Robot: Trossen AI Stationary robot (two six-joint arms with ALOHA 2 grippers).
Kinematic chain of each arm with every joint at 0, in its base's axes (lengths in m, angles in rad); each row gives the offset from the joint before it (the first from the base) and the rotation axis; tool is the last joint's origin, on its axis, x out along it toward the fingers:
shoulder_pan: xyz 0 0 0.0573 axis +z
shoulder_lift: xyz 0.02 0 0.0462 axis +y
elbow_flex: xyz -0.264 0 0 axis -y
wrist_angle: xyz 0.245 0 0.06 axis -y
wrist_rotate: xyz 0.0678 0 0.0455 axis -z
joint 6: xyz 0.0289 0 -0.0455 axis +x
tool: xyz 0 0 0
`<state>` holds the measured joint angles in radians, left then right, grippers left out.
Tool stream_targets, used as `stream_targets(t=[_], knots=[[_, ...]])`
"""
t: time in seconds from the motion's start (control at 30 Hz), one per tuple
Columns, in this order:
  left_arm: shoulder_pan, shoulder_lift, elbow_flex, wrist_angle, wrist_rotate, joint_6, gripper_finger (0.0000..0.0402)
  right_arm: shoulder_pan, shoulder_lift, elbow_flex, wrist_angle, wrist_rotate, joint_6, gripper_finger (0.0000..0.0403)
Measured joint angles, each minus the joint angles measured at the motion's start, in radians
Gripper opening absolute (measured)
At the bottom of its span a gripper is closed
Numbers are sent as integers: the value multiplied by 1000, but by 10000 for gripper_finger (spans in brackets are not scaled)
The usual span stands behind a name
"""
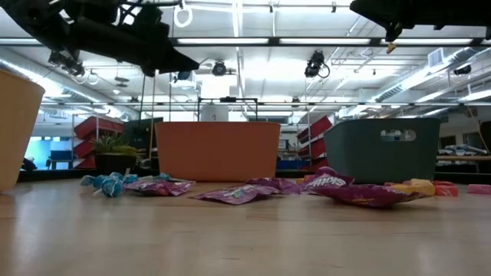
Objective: Sort candy
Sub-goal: Put the blue candy into the orange bin
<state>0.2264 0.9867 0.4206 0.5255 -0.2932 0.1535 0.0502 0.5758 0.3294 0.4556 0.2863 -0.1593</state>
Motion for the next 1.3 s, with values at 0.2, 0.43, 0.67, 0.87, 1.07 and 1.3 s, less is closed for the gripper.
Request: stream_targets(t=[0.2,0.43,0.67,0.87,1.07,1.3], knots=[[100,1,0,2,-41,-41,0,0,0,0,0,0,0,0],[199,8,0,-12,-46,-272,0,0,0,0,-1,0,0,0],[211,38,1,-11,-45,-391,0,0,0,0,-1,0,0,0],[211,86,1,3,-53,-421,0,0,0,0,-2,0,0,0],[213,145,1,12,-63,-415,0,0,0,0,-3,0,-1,0],[213,195,1,32,-92,-416,0,0,0,0,-3,0,-1,0]])
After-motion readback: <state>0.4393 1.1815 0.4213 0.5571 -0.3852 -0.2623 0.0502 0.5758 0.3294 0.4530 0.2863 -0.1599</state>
